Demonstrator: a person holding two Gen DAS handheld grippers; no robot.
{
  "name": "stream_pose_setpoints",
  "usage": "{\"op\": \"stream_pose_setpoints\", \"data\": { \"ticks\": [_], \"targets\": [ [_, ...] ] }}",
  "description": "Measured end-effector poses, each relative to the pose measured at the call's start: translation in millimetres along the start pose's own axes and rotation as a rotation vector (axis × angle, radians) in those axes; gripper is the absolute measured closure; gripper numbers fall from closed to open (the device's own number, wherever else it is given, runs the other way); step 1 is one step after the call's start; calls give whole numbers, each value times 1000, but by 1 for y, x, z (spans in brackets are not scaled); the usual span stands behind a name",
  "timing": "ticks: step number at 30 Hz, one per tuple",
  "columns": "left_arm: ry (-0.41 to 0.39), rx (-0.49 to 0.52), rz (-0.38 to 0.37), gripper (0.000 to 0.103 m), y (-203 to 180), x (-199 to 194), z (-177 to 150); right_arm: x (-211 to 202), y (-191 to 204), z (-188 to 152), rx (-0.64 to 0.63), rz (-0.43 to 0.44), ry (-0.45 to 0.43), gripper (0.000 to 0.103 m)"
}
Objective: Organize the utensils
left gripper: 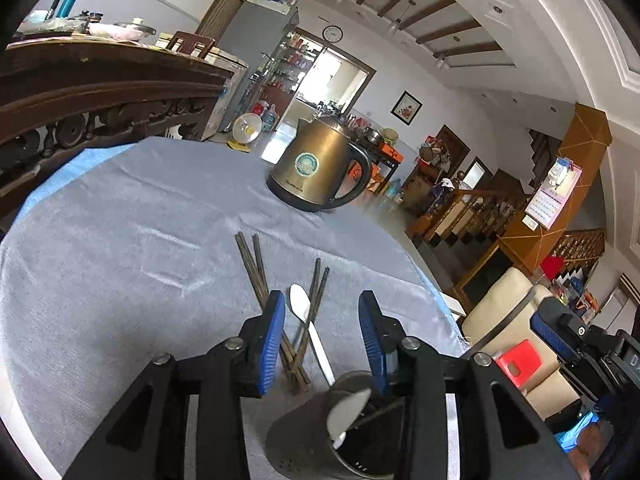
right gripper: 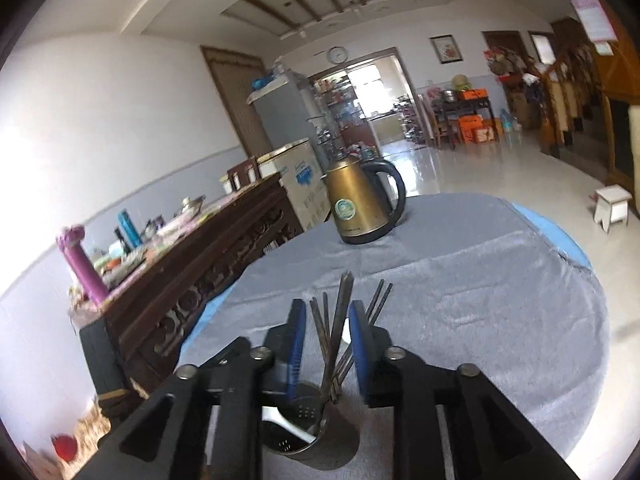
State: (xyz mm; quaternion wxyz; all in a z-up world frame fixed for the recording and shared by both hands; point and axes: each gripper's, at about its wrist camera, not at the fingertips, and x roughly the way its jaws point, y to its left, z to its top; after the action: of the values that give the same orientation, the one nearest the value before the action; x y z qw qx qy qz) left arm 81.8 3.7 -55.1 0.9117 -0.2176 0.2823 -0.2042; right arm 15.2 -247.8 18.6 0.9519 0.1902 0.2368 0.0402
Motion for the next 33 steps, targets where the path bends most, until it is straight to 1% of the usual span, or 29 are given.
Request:
{"op": "stream_pose_setpoints", "data": {
  "ticks": [2,6,10,13,18,23,27,33],
  "targets": [
    [-6,-13,6,59,4,-2,3,-1,-10,1,40,-12,-11,78],
    [-14,-38,33,55,17,-5,10,-5,-30,5,121,-2,-25,78],
    [-5,-67,71,53,32,-3,12,-6,-48,7,179,-20,-34,78],
    [13,-97,98,53,45,1,12,0,-56,6,201,-45,-17,78],
    [56,-121,146,53,60,12,8,25,-71,-4,237,-58,72,78],
    [121,-122,182,53,69,26,0,59,-82,-24,248,-74,188,78],
    [172,-123,205,53,77,39,-4,81,-94,-41,268,-65,263,78],
    [242,-128,220,53,83,65,6,123,-118,-54,311,-53,378,78]
  ]
}}
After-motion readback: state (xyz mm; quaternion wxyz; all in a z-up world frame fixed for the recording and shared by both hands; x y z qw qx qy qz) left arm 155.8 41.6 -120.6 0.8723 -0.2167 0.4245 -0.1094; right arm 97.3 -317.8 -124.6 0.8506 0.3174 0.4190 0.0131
